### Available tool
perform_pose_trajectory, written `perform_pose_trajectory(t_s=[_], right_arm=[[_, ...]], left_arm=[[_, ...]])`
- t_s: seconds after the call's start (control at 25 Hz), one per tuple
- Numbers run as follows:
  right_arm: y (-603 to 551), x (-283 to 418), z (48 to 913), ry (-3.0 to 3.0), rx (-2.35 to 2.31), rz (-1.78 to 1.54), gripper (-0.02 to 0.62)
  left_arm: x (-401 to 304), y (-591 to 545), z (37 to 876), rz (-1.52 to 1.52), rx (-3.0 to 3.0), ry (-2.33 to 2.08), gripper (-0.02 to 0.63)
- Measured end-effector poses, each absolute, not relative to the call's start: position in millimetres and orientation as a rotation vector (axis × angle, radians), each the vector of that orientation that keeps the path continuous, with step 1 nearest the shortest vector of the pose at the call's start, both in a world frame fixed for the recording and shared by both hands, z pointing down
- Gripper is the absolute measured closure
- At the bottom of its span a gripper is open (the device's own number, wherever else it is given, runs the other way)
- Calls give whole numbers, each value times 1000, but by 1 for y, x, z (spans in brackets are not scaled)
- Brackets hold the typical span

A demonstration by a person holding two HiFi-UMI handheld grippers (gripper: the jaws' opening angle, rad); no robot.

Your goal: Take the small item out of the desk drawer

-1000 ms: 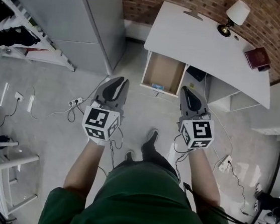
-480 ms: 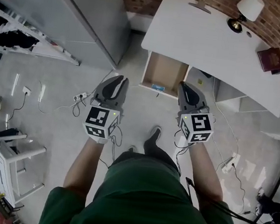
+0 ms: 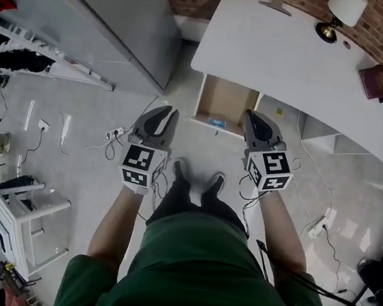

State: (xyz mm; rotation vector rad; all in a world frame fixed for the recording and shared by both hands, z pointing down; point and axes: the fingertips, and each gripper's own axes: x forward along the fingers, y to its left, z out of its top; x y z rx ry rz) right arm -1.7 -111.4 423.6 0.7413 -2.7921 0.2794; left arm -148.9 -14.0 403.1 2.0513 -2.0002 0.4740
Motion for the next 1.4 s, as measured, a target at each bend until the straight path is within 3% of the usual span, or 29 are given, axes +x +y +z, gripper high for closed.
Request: perform_pose_trajectory(t_s=[0.64, 1.4], right_arm=[[-137, 18, 463, -2582, 1004, 339, 591], [-131, 20, 542, -2376, 1311, 596, 591]], left_arm=[[-142, -88, 498, 600, 2276, -1571, 554], [-124, -120, 644, 1070, 2492, -882, 552]])
